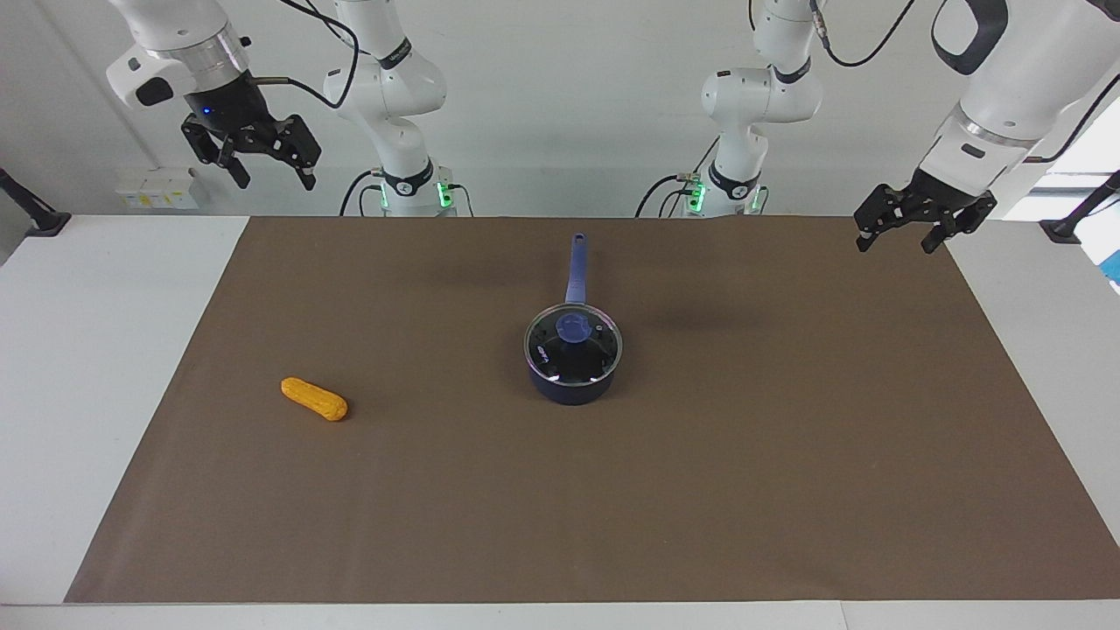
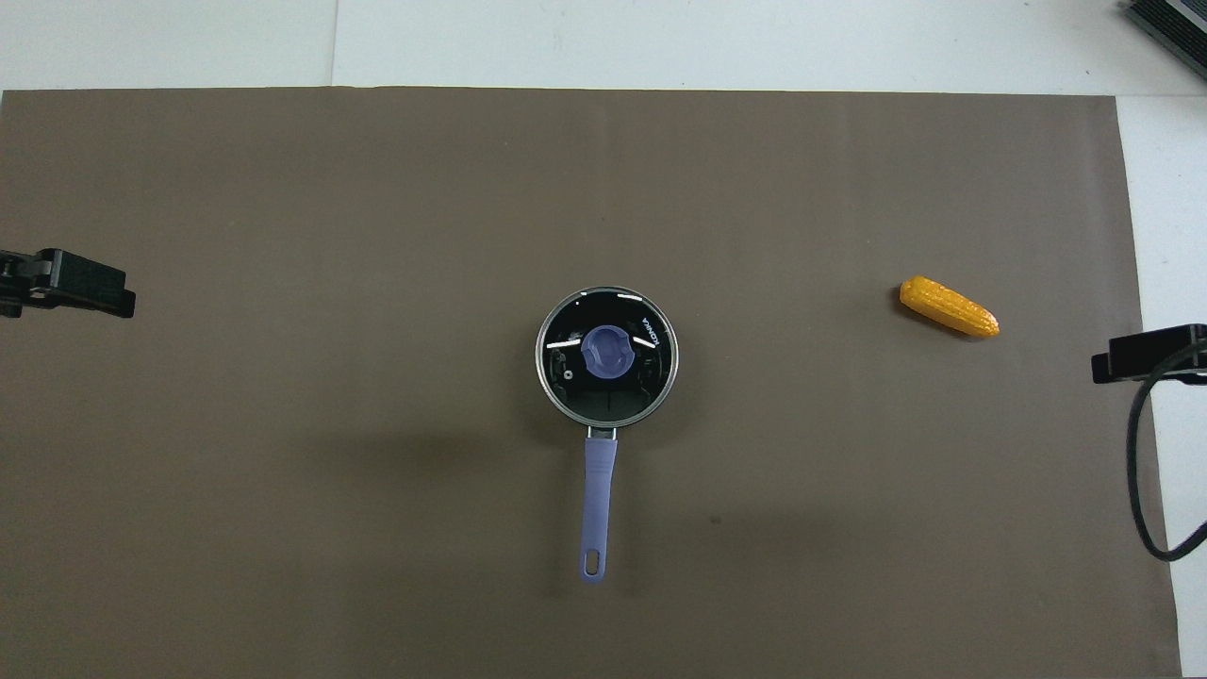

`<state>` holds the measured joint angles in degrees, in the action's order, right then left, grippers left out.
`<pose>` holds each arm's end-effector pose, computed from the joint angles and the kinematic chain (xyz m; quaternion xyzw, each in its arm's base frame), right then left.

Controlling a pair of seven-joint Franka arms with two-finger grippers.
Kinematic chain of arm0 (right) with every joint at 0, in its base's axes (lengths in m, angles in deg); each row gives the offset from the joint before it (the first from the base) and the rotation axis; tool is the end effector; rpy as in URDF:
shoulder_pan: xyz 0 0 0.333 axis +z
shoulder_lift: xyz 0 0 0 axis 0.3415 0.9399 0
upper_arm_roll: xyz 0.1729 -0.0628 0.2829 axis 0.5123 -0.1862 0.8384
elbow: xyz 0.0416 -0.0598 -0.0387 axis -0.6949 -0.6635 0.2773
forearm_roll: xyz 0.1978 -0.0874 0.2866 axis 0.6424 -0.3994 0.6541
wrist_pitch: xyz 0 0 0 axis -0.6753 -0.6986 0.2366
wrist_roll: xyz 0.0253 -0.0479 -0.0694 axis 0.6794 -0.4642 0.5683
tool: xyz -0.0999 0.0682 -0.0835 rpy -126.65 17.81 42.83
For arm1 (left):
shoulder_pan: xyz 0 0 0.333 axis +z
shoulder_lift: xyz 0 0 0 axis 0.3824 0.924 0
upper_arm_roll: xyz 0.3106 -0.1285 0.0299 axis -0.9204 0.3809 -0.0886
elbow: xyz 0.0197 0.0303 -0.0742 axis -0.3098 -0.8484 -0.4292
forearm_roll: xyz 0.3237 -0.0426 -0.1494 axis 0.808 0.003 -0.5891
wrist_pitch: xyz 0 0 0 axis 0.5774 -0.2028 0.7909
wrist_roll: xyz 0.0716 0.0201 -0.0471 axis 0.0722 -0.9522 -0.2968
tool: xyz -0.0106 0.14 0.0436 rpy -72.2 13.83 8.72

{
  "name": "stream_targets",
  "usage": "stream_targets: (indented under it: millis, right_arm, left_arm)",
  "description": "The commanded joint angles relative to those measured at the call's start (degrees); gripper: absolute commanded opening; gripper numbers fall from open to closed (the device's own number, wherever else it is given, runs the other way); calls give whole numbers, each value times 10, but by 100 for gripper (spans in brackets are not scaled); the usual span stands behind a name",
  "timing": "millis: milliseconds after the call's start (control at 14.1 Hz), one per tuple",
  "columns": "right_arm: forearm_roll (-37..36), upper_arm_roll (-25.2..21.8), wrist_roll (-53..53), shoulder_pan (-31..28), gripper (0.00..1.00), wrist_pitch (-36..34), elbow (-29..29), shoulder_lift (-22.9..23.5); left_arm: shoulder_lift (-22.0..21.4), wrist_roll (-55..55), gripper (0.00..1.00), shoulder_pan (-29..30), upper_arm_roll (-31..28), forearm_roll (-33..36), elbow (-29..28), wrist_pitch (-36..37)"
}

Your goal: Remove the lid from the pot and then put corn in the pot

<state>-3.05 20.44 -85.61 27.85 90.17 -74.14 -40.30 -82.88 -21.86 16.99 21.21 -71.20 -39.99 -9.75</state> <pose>0.4648 -0.0239 0.6428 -0.9995 0.0250 0.0101 0.0132 0.5242 -0.0154 0.6099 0.9993 -0.0307 -0.0167 0.0115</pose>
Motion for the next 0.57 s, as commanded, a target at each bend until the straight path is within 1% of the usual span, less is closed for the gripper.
stream_targets:
  millis: [0, 497]
  right_arm:
    - [-11, 3, 20, -6, 100, 13, -13, -6]
    - [-21, 3, 20, -6, 100, 11, -19, -11]
  left_arm:
    - [-4, 4, 100, 11, 4, -3, 7, 14]
    - [-12, 4, 100, 9, 11, -2, 4, 14]
